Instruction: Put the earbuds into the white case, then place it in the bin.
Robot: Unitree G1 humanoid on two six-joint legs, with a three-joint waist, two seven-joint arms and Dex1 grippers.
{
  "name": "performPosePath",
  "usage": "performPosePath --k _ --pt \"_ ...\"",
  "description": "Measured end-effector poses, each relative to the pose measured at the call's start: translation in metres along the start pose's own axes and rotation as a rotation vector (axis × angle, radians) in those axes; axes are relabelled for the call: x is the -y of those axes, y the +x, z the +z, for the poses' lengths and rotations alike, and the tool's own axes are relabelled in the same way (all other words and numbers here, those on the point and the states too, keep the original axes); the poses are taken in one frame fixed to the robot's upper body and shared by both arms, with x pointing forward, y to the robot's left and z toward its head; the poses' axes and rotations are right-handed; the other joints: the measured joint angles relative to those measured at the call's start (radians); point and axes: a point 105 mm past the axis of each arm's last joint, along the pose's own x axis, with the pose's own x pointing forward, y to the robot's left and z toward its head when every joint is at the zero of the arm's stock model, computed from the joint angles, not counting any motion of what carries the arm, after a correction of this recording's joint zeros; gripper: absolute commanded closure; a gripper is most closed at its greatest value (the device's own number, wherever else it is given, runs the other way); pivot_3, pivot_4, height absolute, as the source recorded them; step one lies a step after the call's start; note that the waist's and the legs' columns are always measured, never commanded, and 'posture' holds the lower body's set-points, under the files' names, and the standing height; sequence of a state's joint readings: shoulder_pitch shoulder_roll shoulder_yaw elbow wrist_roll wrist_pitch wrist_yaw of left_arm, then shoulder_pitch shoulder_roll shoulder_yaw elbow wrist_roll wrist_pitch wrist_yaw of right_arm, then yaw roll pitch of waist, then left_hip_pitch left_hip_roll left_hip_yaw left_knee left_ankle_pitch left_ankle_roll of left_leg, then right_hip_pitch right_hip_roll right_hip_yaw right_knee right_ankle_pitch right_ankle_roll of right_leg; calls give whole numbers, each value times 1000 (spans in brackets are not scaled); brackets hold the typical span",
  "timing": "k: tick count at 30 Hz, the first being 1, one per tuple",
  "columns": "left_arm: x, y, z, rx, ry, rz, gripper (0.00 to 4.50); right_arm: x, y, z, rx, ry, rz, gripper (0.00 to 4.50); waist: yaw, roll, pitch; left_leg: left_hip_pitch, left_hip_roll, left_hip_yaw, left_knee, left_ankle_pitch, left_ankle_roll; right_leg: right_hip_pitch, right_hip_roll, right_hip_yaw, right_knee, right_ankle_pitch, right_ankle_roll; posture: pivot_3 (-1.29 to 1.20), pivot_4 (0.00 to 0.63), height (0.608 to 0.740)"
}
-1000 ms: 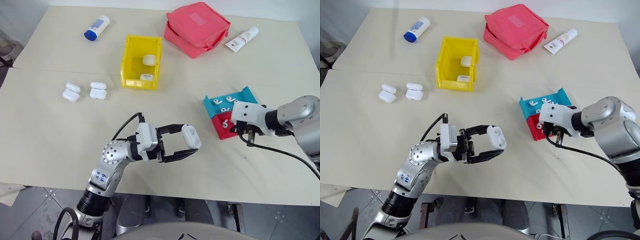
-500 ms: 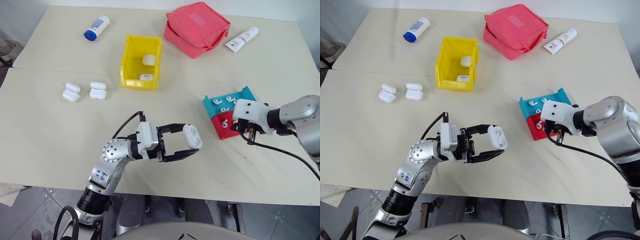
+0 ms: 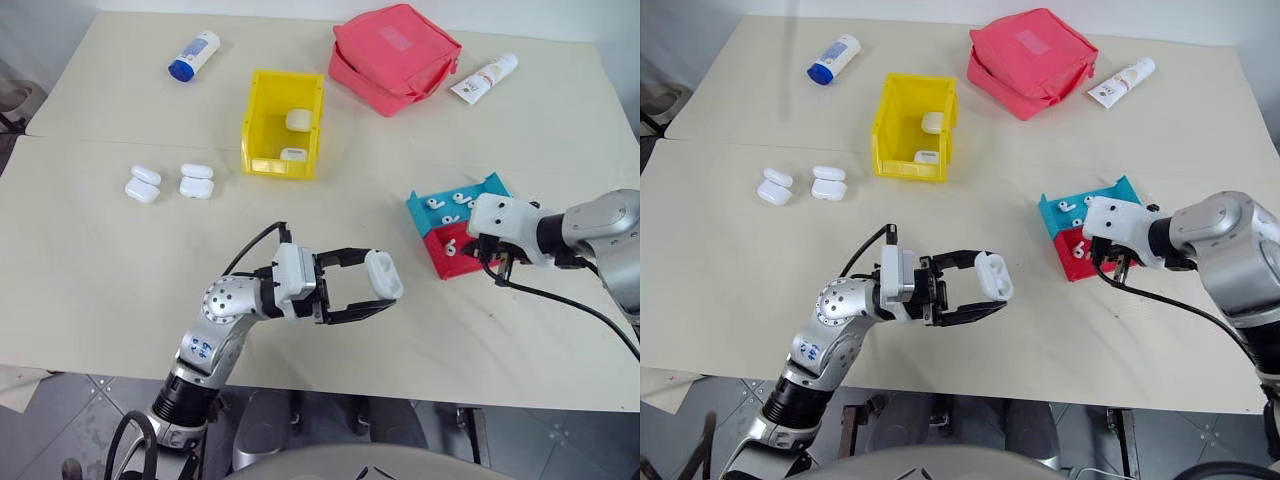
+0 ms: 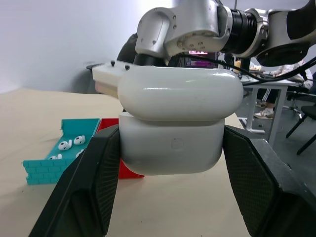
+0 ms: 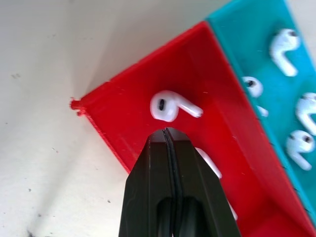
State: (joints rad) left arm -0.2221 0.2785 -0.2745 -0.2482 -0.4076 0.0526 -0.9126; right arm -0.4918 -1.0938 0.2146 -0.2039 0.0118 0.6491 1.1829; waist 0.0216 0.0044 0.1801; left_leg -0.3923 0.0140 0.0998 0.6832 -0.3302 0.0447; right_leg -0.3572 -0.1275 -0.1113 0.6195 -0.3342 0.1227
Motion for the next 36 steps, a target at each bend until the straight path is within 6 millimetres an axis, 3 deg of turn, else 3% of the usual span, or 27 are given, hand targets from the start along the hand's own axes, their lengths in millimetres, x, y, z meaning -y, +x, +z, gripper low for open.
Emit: performPosePath --k 7,10,22,30,36 --pt "-2 0 -3 -1 -14 0 1721 0 -10 -10 -24 19 -17 4488 0 0 0 0 0 0 0 0 0 0 0 0 0 0 0 0 150 740" --pt "-2 2 -3 4 -15 -3 1721 1 -17 -12 -33 26 -22 3928 0 0 0 0 0 0 0 0 0 0 0 0 0 0 0 0 150 740" --pt "-4 6 -2 19 -17 -17 1721 1 -25 -23 -75 53 -38 29 0 0 0 0 0 0 0 0 0 0 0 0 0 0 0 0 150 740" --pt "-4 9 -3 34 -22 -14 1721 9 -26 -30 -128 57 -51 8 -1 0 0 0 0 0 0 0 0 0 0 0 0 0 0 0 150 740" --pt "-4 9 -4 39 -25 2 1721 13 -20 -24 -117 61 -40 8 -1 0 0 0 0 0 0 0 0 0 0 0 0 0 0 0 150 740"
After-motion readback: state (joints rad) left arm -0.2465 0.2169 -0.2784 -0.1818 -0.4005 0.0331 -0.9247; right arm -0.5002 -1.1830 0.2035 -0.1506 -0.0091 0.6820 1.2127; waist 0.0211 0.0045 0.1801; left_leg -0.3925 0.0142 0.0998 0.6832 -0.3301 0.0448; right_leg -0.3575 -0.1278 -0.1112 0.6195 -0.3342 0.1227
